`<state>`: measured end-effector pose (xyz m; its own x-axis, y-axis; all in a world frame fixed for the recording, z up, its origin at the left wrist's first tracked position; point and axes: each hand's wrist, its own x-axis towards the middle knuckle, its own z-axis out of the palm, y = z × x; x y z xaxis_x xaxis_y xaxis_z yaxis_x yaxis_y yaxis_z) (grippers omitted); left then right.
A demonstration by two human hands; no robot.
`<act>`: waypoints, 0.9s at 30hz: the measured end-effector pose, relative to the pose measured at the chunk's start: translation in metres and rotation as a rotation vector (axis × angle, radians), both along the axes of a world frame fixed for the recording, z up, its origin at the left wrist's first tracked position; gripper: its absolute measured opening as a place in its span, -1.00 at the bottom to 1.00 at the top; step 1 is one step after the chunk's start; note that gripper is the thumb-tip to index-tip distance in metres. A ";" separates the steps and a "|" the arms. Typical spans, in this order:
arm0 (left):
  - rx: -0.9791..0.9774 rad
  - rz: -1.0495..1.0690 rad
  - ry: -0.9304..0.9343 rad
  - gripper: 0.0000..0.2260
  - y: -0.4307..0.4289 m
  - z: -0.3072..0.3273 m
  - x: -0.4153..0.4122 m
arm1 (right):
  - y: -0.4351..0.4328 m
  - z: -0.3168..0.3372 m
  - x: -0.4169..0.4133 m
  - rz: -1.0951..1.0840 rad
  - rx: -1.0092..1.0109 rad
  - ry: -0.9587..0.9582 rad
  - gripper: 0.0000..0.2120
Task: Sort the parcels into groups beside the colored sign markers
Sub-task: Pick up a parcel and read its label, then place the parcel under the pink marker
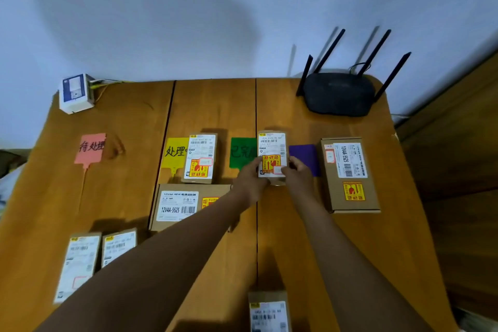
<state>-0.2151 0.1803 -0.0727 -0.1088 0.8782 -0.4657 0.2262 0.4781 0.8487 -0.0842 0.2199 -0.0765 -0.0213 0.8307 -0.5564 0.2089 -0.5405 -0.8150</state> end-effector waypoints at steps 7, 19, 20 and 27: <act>0.094 -0.073 0.159 -0.53 -0.002 0.008 0.005 | -0.010 -0.009 0.007 -0.005 -0.030 -0.052 -0.61; -0.002 -0.195 0.372 -0.66 -0.078 0.058 0.003 | -0.105 0.034 0.042 -0.011 -0.195 -0.278 -0.87; -0.093 -0.225 0.387 -0.68 -0.089 0.060 0.003 | -0.113 0.038 0.042 0.020 -0.221 -0.278 -0.90; -0.545 -0.289 0.234 -0.82 -0.178 0.048 0.004 | -0.183 0.033 0.054 0.098 -0.321 -0.379 -0.74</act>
<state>-0.2113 0.0019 -0.0247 -0.0568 0.5328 -0.8444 0.5589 0.7178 0.4153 -0.0307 0.0371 -0.0432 0.1622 0.6207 -0.7671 0.5199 -0.7145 -0.4682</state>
